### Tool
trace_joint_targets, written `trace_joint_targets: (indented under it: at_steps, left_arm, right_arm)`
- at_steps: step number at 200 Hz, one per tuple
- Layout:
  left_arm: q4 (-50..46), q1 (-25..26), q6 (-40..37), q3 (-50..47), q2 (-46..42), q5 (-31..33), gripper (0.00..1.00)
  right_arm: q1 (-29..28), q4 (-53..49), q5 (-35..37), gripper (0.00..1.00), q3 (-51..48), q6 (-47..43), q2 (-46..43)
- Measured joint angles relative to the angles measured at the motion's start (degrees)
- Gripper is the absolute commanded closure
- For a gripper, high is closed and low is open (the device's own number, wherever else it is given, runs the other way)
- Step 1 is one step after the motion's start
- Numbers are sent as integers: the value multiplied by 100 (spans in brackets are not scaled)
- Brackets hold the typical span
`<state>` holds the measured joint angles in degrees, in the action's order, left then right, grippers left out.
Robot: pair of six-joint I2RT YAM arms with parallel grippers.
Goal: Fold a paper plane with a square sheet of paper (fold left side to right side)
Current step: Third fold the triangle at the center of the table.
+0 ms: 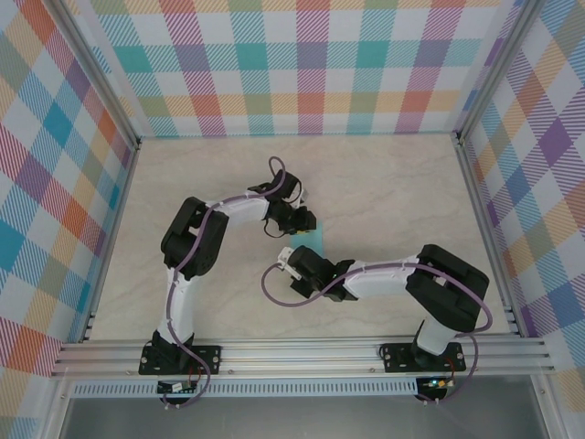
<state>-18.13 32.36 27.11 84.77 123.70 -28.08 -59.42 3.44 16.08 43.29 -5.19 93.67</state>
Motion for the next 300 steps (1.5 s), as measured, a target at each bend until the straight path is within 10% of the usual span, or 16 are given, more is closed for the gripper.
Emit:
trace_joint_targets:
  at_steps: [127, 300]
  left_arm:
    - [-13, 15, -131, 2, 22, 68, 81]
    - [-114, 42, -173, 57, 33, 164, 82]
  right_arm:
    - [1659, -533, -2208, 100, 136, 1176, -339]
    - [2350, -807, -2625, 100, 444, 1552, 219]
